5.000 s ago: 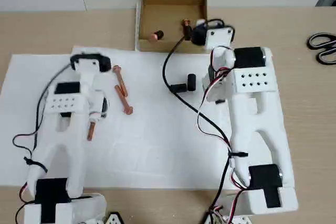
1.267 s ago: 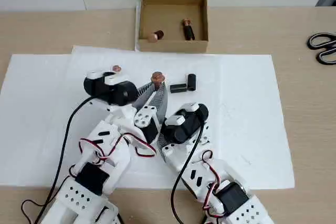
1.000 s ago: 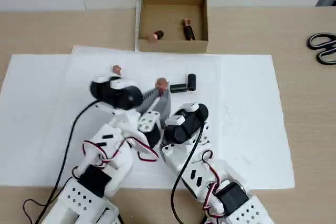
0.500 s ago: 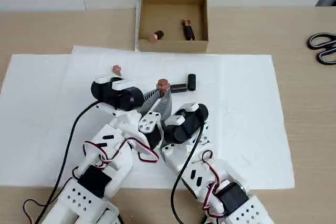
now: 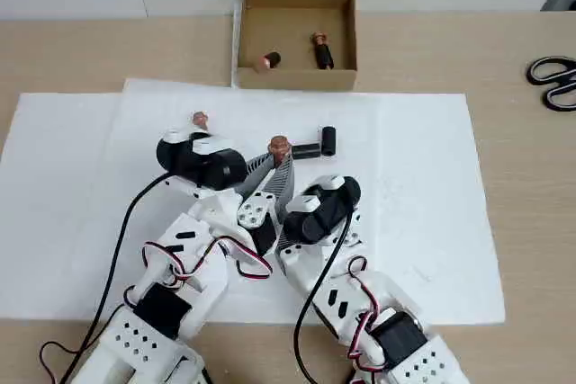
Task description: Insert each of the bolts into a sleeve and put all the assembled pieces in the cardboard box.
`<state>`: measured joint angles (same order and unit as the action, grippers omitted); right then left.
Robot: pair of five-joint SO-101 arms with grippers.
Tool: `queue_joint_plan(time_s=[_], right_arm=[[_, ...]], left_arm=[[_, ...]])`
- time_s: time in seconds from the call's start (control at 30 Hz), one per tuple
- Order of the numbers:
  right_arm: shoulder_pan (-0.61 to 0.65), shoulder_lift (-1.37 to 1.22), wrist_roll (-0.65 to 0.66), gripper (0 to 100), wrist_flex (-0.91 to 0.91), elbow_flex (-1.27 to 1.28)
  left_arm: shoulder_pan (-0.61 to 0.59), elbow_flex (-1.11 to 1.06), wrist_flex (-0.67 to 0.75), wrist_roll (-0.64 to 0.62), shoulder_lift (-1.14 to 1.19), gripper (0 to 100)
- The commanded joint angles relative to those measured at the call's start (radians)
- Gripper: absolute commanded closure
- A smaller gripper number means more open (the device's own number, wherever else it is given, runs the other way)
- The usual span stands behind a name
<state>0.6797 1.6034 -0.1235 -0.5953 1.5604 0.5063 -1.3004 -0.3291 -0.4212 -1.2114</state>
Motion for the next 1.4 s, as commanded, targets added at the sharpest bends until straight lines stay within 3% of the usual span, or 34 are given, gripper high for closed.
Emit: queue_joint_plan(time_s=[0.0,0.3,0.83,1.37], right_arm=[[-0.008,0.018,-0.011,99.5,0.022,-0.008],[-0.008,0.018,-0.011,99.5,0.022,-0.008],[-0.010,0.018,-0.011,99.5,0.021,-0.008],[-0.010,0.018,-0.011,99.5,0.019,-0.008]], left_arm=[[0.002,0.005,-0.003,0.055,-0.021,99],[0.002,-0.010,-0.008,0.104,-0.020,99],[0.002,0.087,-0.299,0.098,-0.020,99],[0.003,0.090,-0.411,0.103,-0.020,99]])
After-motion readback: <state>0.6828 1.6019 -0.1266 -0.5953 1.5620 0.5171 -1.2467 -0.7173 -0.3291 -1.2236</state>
